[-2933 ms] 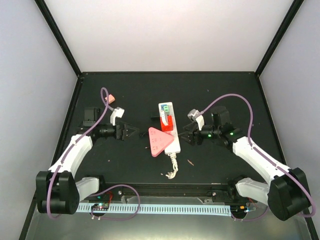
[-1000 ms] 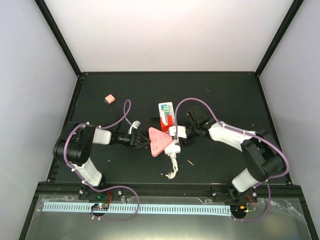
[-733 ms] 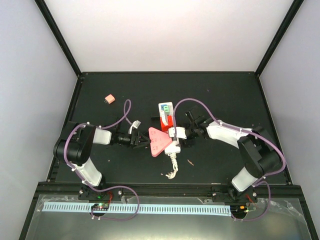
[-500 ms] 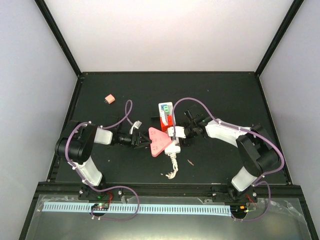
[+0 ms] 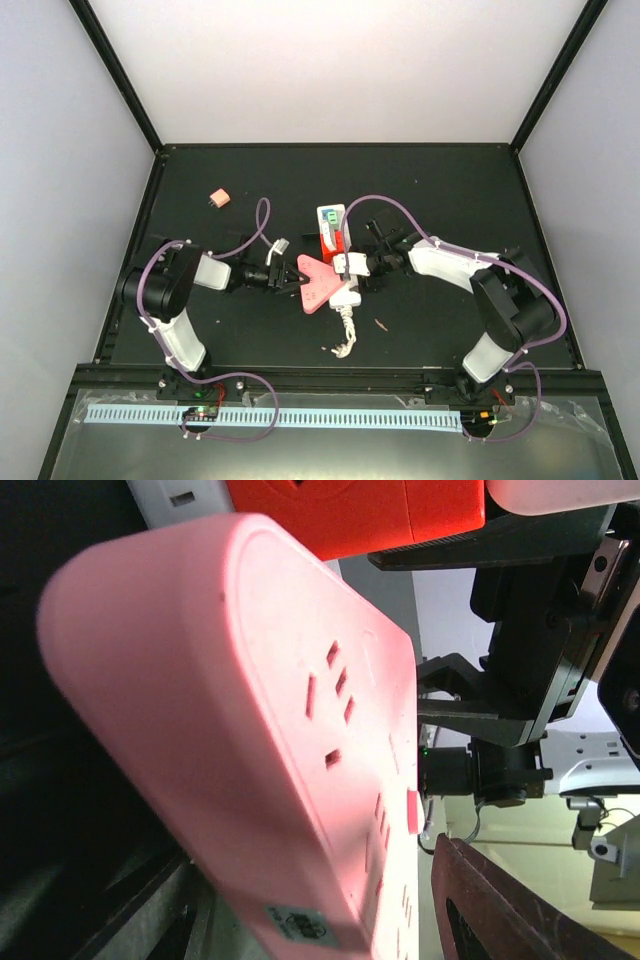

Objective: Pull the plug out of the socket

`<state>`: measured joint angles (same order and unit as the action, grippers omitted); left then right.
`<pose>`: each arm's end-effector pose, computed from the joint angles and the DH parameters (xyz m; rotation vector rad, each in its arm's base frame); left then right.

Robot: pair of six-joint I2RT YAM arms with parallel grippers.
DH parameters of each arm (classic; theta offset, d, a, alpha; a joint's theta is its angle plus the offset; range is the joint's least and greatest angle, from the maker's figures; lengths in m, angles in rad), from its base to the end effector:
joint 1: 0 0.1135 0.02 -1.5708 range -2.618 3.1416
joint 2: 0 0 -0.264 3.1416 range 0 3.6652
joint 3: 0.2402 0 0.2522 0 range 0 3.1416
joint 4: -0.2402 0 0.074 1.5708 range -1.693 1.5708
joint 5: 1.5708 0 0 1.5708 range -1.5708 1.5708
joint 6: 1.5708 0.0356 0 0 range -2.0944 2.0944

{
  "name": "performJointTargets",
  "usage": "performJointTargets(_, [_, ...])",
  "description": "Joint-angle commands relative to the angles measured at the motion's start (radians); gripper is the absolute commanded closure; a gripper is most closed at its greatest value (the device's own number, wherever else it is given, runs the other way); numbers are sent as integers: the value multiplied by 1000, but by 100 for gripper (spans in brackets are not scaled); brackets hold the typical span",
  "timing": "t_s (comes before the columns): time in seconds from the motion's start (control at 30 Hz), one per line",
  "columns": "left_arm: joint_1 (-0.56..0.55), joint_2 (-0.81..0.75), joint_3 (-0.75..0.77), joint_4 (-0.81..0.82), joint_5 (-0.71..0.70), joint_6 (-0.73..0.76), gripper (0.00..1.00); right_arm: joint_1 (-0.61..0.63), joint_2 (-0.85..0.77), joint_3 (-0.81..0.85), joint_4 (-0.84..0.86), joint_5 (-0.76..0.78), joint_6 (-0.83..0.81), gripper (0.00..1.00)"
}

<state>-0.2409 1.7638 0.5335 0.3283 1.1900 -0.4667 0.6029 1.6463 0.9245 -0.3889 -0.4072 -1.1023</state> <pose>0.2476 -0.0949 0.0933 0.2846 2.3989 -1.7761 0.2480 0.1878 0.1643 -2.0218 1.6014 0.3663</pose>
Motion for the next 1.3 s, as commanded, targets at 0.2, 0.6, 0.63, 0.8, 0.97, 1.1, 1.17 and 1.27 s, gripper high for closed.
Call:
performJointTargets(0.2, [-23,60,-15,196,48,-104,42,26,58,20,-66,47,-42,25])
performJointTargets(0.6, [-34,117,-27,348,68,-222,52,31,74,34,-81,55,-44,25])
performJointTargets(0.63, [-34,123,-28,360,71,-231,53,32,75,35,-82,56,-45,25])
performJointTargets(0.8, [-34,140,-39,433,85,-285,60,32,77,36,-84,58,-45,25])
performJointTargets(0.97, [-33,131,-50,449,99,-291,65,36,83,39,-88,63,-48,25])
performJointTargets(1.1, [-32,128,-52,454,112,-306,71,37,84,39,-88,68,-51,25])
performJointTargets(1.17, [-32,126,-53,470,118,-333,75,39,85,38,-88,69,-51,25])
performJointTargets(1.27, [-32,120,-56,481,126,-372,81,40,87,37,-87,72,-51,25])
